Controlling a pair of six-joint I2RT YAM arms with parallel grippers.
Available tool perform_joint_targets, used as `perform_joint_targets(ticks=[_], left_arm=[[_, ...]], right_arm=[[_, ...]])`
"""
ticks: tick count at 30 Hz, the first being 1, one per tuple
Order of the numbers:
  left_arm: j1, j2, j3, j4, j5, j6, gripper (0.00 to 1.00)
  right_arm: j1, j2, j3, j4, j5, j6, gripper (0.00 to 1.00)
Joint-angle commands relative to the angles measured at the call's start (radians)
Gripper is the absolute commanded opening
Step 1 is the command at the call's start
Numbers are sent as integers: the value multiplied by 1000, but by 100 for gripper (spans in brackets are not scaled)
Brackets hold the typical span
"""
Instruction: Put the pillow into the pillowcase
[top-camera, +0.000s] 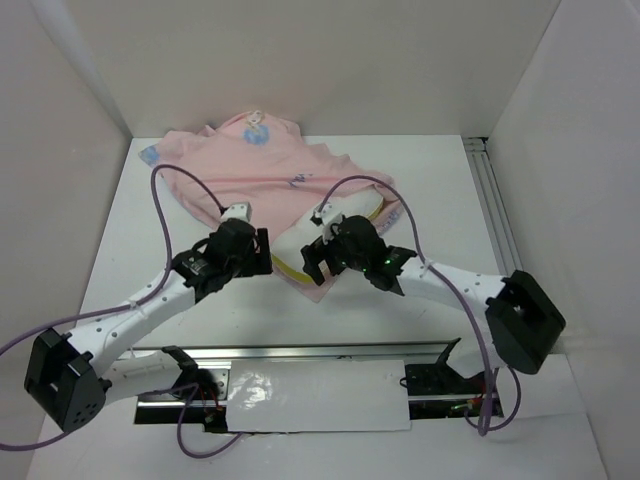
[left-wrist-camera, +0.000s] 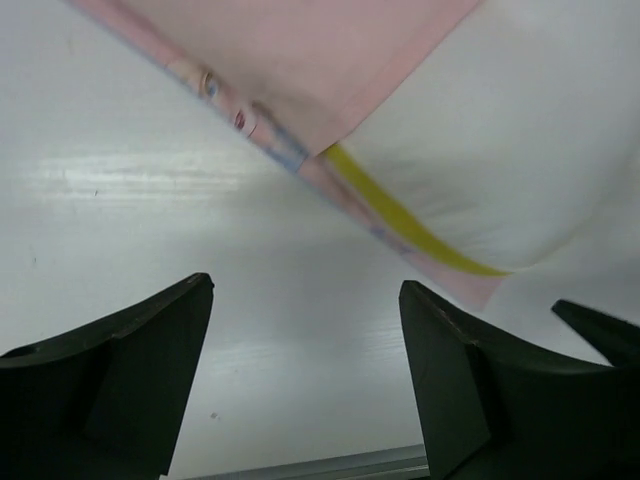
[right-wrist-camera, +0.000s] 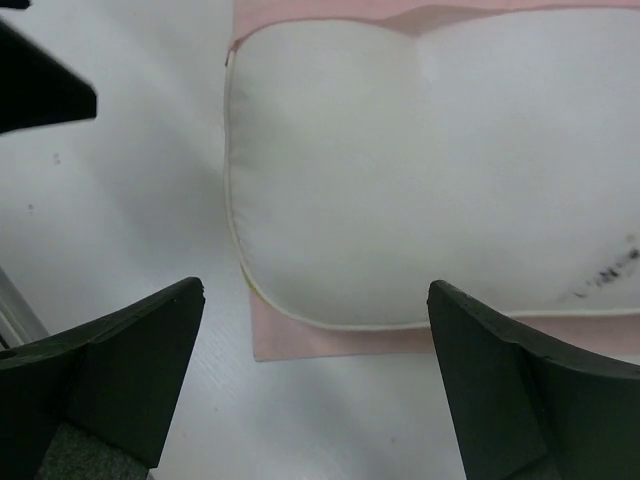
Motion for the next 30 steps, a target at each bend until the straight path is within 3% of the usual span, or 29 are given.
perform_joint_targets(ticks=[1,5,8,9,11,13,14,22,26,30], left_arm=[[10,-51,-98,75,-15,-49,87],[56,-42,-144,156,36,-3,87],[93,-2,-159,214,71,49,87],[105,-2,-169,246,105,66,87],[150,31,-178,334,134,90,87],[177,90,-169,334,175,104,86],[187,106,-169,365,188,121,84],[187,154,-213,513,268,187,81],[178,197,-186,482,153,169,74],[187,292,-124,460,126,182,71]], right_arm=[[38,101,76,44,13,-42,100],[83,226,126,103,187,-39,100],[94,295,148,103,289,-22,92],[94,306,148,118,318,-22,71],[94,318,148,134,366,7,38],[94,318,148,134,409,31,18],[94,309,148,134,420,32,2],[94,283,185,105,357,42,0],[94,268,197,91,331,42,0],[85,229,172,112,285,51,0]])
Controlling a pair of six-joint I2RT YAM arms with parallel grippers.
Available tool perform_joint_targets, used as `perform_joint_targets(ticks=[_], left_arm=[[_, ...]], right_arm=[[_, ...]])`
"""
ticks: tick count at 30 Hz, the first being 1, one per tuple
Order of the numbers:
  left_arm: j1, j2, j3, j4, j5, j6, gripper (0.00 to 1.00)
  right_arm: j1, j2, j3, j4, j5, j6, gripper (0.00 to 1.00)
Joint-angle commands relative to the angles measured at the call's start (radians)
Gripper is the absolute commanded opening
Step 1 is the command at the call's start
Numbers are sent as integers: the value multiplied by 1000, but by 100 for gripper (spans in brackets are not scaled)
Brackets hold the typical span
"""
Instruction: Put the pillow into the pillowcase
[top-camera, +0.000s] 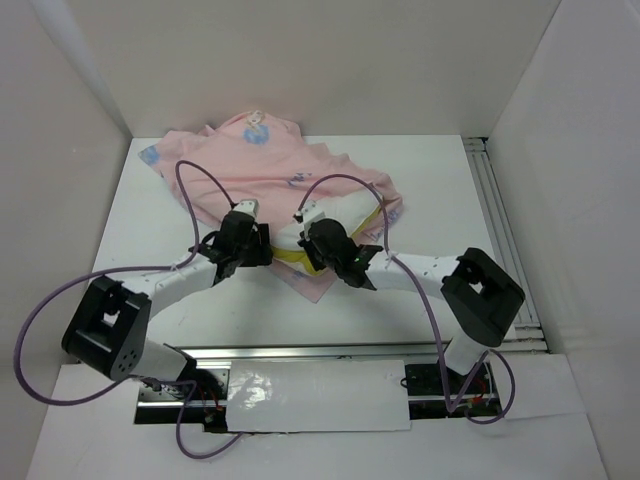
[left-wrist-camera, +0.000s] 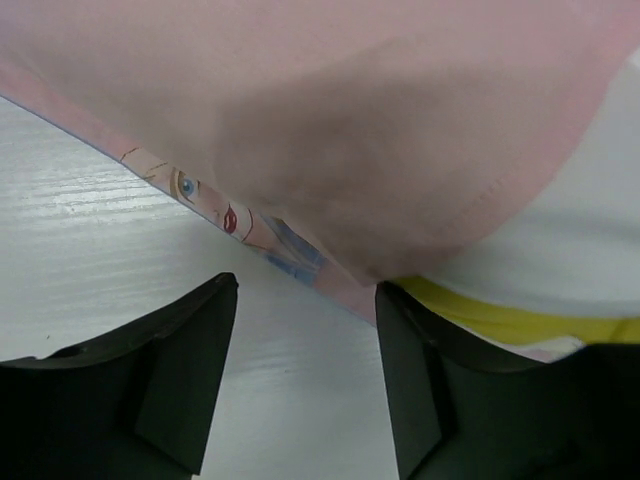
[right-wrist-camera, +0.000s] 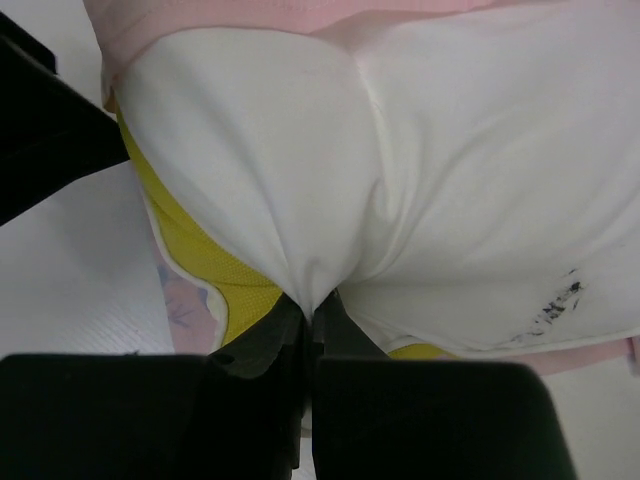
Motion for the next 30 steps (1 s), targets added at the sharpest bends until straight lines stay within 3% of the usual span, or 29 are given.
perform_joint_targets(ticks=[1,5,15,17,18,23,30], left_arm=[[5,64,64,41,-55,31,69],[23,140,141,-8,-70,-19,50],[23,122,173,8,-93,-7,33],[23,139,183,-2,-102,-7,17],[23,153,198,-2,-102,-7,0],[-58,60,169,-8,-125,27,0],[-227,-207,138,-74,-95,18,0]], right_arm=[[-5,-67,26,66,-41,22,0],[-27,-67,26,55,-62,31,0],[-27,-67,26,55,-82,31,0],[-27,-76,17,64,-91,31,0],[-27,-76,17,74,-91,31,0],[-27,-85,-5,155,-91,56,0],[-27,-126,-35,577,-19,119,0]])
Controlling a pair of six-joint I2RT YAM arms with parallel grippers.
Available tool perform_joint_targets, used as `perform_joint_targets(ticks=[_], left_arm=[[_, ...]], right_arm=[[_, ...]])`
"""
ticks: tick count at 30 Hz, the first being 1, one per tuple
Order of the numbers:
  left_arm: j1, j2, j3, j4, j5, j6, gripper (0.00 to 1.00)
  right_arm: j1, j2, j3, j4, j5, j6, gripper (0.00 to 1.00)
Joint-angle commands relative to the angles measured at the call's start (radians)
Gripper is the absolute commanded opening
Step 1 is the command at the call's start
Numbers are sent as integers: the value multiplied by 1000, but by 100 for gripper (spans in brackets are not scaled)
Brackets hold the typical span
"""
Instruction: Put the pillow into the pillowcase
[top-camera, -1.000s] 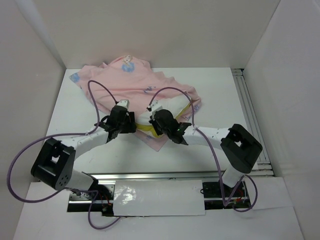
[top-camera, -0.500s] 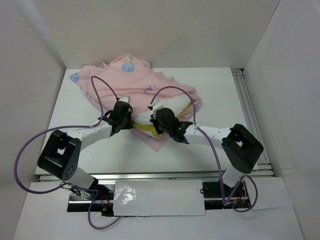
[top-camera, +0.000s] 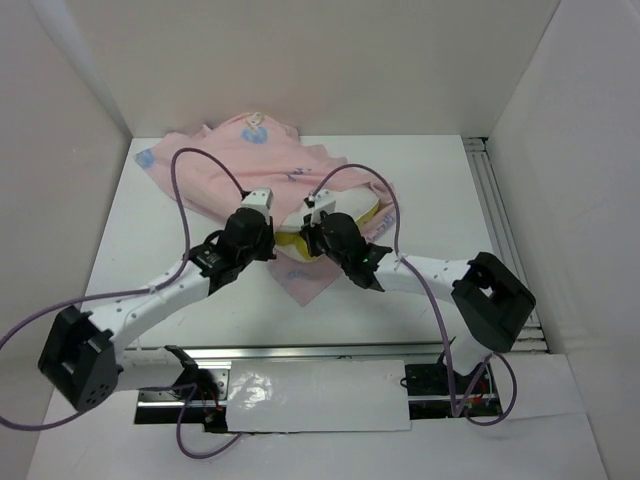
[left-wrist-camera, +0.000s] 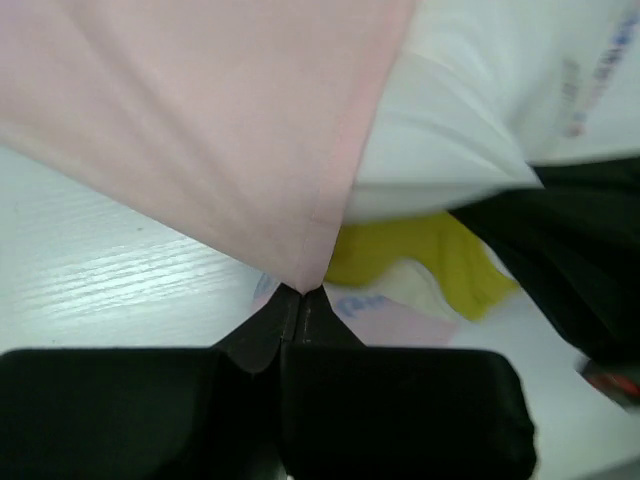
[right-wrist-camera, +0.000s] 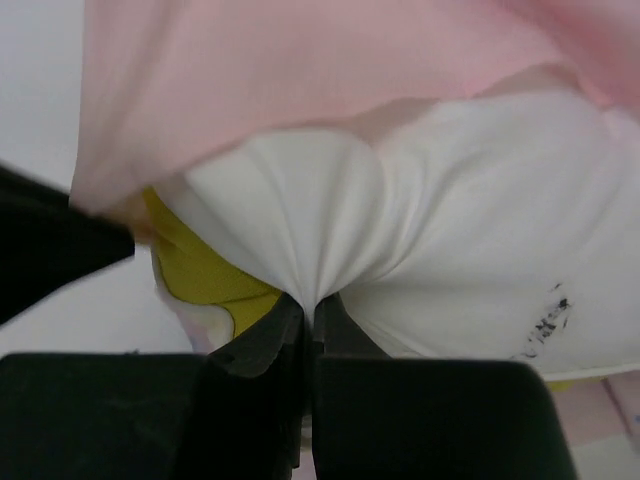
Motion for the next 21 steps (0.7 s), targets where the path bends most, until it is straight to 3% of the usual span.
perform_joint_targets(ticks=[1,6,13,18,21], left_arm=[[-90,-153,12,4,33,-13,0],[-229,-299,90,-76,68,-2,0],[-355,-327,184,-111,160,23,0],[-407,-327,209,-139,138,20,0],[-408,-318,200,-159,160,7,0]], right_arm=[[-2,-102,-19,445,40,57,0],[33,-144,-151,836,72,72,0],[89,0,-151,1031,123,25,0],[89,82,-177,1019,95,95,0],[89,33,-168,823,25,85,0]])
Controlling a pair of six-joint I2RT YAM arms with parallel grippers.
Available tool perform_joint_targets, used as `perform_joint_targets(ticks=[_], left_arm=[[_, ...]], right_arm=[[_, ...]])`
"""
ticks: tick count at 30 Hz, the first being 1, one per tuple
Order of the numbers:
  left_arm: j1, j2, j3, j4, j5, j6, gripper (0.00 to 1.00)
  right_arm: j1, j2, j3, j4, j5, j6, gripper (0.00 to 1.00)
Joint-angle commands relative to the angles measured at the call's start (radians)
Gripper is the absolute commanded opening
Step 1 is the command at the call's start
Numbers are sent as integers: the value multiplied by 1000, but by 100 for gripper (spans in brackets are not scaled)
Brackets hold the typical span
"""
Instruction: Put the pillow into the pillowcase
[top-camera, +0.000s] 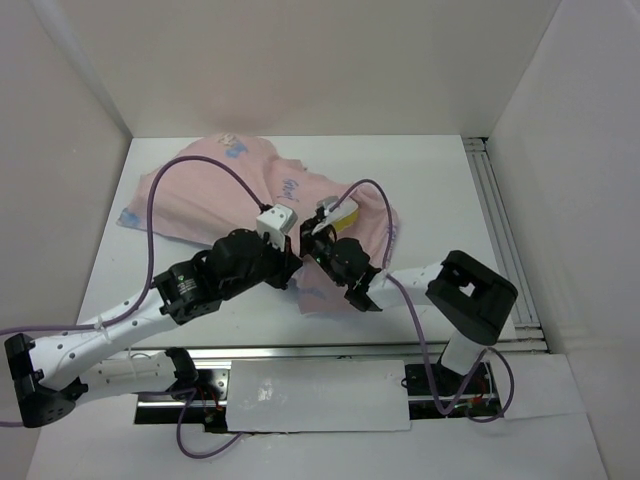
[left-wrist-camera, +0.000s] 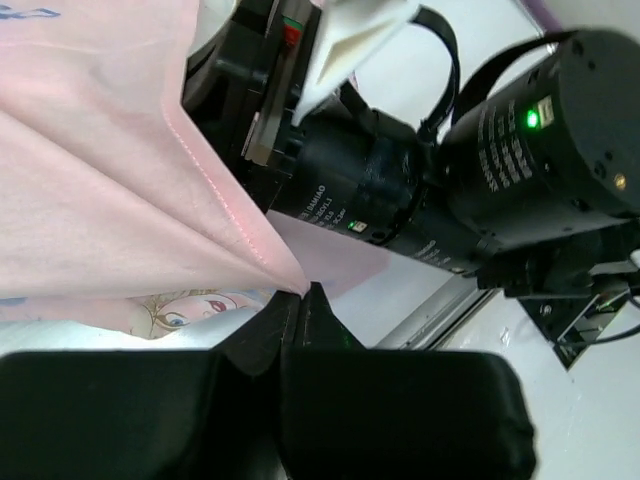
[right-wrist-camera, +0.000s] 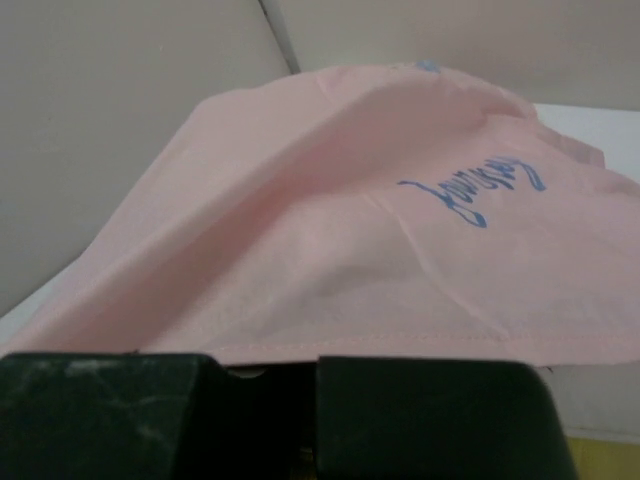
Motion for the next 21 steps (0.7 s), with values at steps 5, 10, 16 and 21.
perform_joint_targets(ticks=[5,10,16,21], left_arm=[[-31,5,34,17,79,-69,20],[-31,-4,14,-3,10,-89,63],[-31,80,83,-60,-119,-78,97],[15,265,187,-74,-155,-11,99]], right_arm=[[6,-216,-48,-398,-37,76,38],[-3,-374,-66,-796,65,185,86],[-53,-494,-77,-1097,191,300,90],[-130,-587,-77,-1253,268,400,94]])
